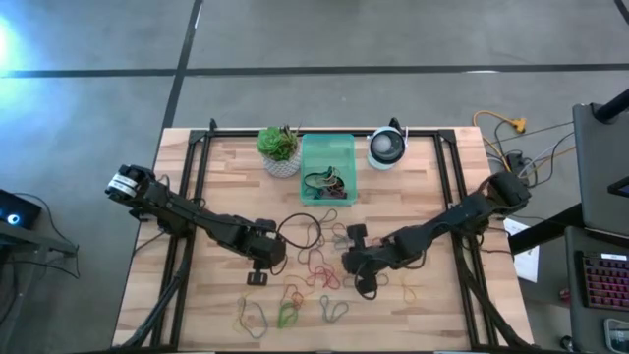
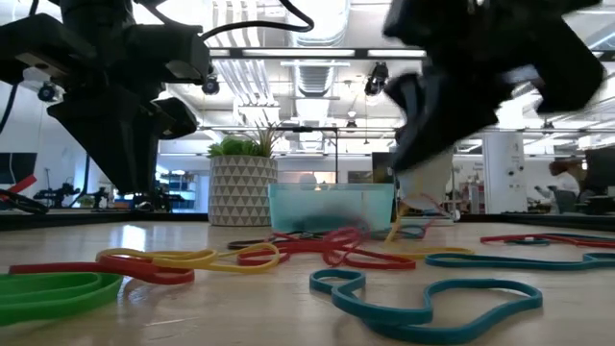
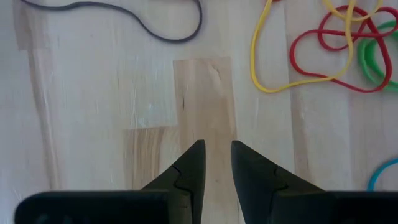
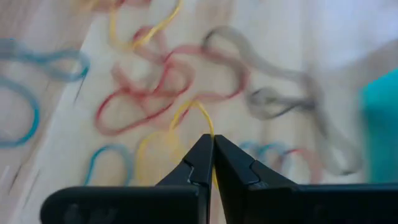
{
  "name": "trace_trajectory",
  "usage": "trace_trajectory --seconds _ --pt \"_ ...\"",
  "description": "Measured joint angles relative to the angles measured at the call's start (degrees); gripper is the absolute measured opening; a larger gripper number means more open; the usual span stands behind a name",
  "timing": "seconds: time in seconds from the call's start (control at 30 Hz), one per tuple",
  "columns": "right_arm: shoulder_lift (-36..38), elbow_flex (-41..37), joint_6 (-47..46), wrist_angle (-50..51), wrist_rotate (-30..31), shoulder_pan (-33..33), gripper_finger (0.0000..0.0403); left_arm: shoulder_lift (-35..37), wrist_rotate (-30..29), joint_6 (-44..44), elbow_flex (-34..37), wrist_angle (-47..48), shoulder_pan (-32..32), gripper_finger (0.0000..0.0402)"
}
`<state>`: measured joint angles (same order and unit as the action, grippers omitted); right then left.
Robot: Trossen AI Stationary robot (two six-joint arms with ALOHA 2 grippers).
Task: Pick and place rubber bands into bin
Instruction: Put the yellow rubber band into the green bin
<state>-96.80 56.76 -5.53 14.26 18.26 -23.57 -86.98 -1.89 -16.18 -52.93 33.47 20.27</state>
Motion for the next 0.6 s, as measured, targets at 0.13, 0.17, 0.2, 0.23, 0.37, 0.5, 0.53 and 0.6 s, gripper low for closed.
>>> trace_trajectory --seconds 0.13,0.17,0.2,0.23,0.37,0.5,0.53,0.6 --pt "3.65 3.68 4.50 3.91 4.92 0.04 0.0008 0.00 0.01 0.02 0.04 -0.07 0.00 0.0061" --pt "4.40 4.57 5.64 4.75 5.89 0.05 0.0008 0.00 0.02 0.02 0.07 -0.03 0.00 0.0061" --pt "5.29 5.53 6.88 5.70 6.78 0.12 0.0009 0.00 0.02 0.02 0.09 -0.01 0.00 0.0061" --pt "6.02 6.48 8.09 6.49 7.75 0.15 0.0008 0.00 0.02 0.04 0.09 -0.08 0.00 0.0061" --pt "8.77 10.71 14.49 8.93 13.81 1.40 0.0008 0.00 0.04 0.04 0.09 -0.07 0.00 0.0061" --pt "10.53 13.18 20.80 9.20 16.48 5.43 0.0008 0.00 0.04 0.04 0.09 -0.35 0.00 0.0061" --pt "10.92 13.51 21.64 9.21 16.48 6.93 0.0008 0.00 0.04 0.04 0.09 -0.31 0.00 0.0061" --pt "11.35 13.84 22.51 9.22 16.48 10.40 0.0008 0.00 0.07 0.04 0.09 -0.47 0.00 0.0061"
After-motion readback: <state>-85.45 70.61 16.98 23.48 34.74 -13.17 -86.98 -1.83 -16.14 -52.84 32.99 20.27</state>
